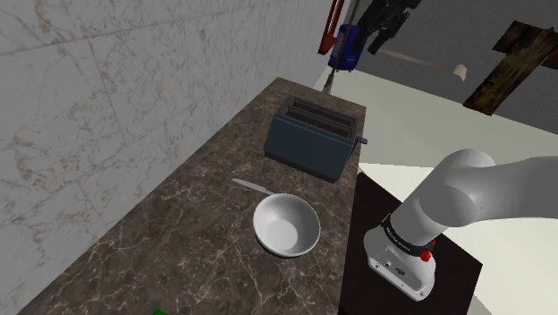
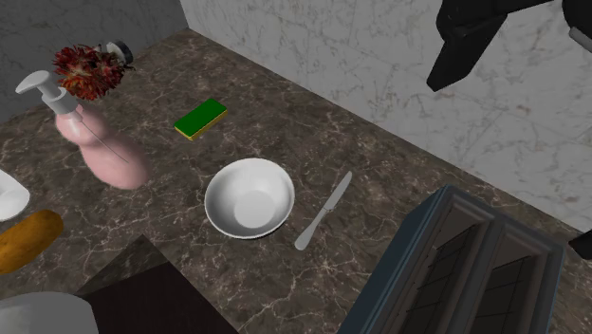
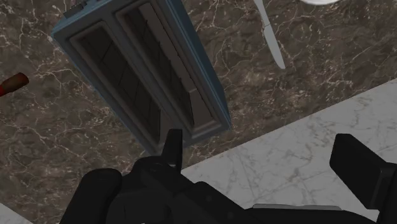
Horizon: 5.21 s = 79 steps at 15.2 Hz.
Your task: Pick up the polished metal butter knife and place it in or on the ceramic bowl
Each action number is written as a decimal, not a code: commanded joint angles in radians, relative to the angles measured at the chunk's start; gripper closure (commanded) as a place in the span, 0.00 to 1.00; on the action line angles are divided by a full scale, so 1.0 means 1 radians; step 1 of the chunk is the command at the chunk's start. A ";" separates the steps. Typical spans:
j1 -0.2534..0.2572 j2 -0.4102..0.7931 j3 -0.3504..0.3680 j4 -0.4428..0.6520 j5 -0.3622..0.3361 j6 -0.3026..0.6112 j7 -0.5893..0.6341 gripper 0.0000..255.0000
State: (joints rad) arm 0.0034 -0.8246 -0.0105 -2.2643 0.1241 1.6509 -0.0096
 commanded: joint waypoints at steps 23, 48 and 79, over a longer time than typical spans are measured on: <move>0.151 0.406 0.201 -0.330 0.031 0.604 -0.106 0.00; 0.197 0.974 0.288 -0.313 -0.191 1.061 -0.002 0.00; 0.194 0.721 0.308 -0.286 -0.056 0.791 -0.097 1.00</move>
State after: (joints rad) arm 0.1966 -0.0895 0.2992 -2.5545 0.0623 2.4609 -0.1016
